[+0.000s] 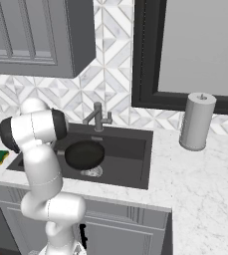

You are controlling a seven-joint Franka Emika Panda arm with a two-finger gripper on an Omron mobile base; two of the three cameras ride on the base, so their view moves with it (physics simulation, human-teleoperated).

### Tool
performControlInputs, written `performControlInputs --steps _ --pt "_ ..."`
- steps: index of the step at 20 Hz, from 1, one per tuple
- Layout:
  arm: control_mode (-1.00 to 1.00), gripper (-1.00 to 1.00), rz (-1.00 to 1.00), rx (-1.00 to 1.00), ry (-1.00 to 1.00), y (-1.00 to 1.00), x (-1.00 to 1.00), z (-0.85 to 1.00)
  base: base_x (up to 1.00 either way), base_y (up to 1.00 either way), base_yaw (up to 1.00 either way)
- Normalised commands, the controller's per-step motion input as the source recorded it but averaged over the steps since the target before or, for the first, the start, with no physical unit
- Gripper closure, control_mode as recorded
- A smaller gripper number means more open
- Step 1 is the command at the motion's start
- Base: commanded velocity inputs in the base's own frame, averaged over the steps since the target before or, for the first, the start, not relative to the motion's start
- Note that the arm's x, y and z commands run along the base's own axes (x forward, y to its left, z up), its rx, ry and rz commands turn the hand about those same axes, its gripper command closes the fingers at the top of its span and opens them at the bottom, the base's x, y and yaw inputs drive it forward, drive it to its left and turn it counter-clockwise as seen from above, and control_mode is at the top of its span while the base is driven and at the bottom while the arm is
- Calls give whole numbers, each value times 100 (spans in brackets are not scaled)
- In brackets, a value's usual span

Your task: Pick the pan and sponge and place them into the sink. Then turn on the water.

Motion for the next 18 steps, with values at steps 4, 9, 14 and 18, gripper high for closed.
performControlInputs --steps 4,9,14,18 --pt "-100 100 -3 0 0 -9 14 -31 0 0 0" --pt "-100 100 -5 0 0 0 9 -29 0 0 0" --pt "-100 100 -4 0 2 0 14 -26 0 0 0" --pt "-100 100 -3 0 2 0 19 -26 0 0 0"
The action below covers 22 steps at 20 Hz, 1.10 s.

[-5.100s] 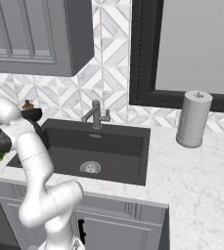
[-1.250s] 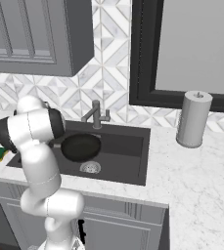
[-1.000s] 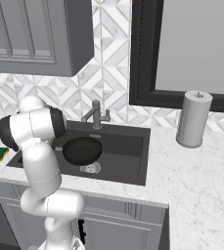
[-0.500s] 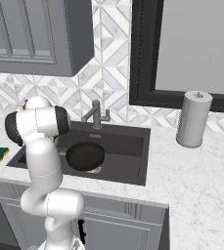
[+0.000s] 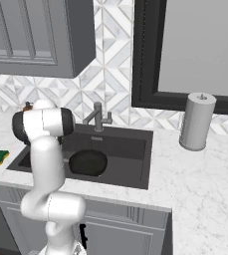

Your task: Pick the pan and sponge and place them into the sink. Then turn on the water.

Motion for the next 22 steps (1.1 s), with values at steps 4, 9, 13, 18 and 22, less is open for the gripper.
performControlInputs --steps 4,9,13,18,22 --pt "-100 100 -3 0 2 0 14 -28 0 0 0" --pt "-100 100 -3 0 1 0 15 -29 0 0 0" --pt "-100 100 -3 0 0 0 17 -32 0 0 0" --pt "-100 100 -2 0 0 0 19 -34 0 0 0" --pt "-100 100 -2 0 0 0 24 -35 0 0 0"
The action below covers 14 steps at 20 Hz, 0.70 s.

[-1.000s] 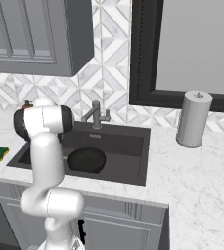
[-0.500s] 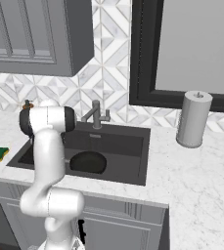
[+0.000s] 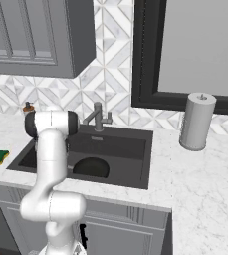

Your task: Pick the pan and sponge and place them into the sink. Then turn on the water.

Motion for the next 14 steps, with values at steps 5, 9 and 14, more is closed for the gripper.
performControlInputs --steps 5,9,14 --pt "-100 100 -2 0 0 0 21 -34 0 0 0" --pt "-100 100 -2 0 0 0 18 -30 0 0 0" --pt "-100 -100 -1 0 1 5 3 -29 0 0 0"
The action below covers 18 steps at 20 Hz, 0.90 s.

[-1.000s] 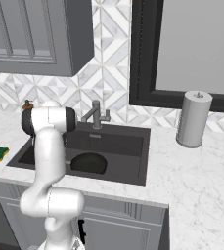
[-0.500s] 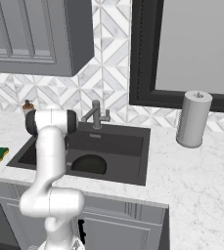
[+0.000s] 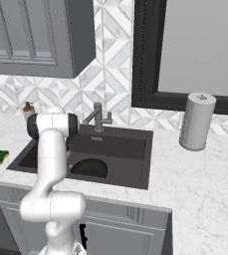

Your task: Pick the pan and sponge and place them into the sink. Then turn on the water.

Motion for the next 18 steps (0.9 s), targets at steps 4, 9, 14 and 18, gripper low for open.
performControlInputs --steps 4,9,14,18 --pt "-100 -100 0 2 0 1 0 -12 0 0 0" --pt "-100 -100 0 5 0 0 -5 20 0 0 0" --pt "-100 -100 -1 0 0 3 -15 91 0 0 0" --pt "-100 -100 5 0 0 4 -21 100 0 0 0"
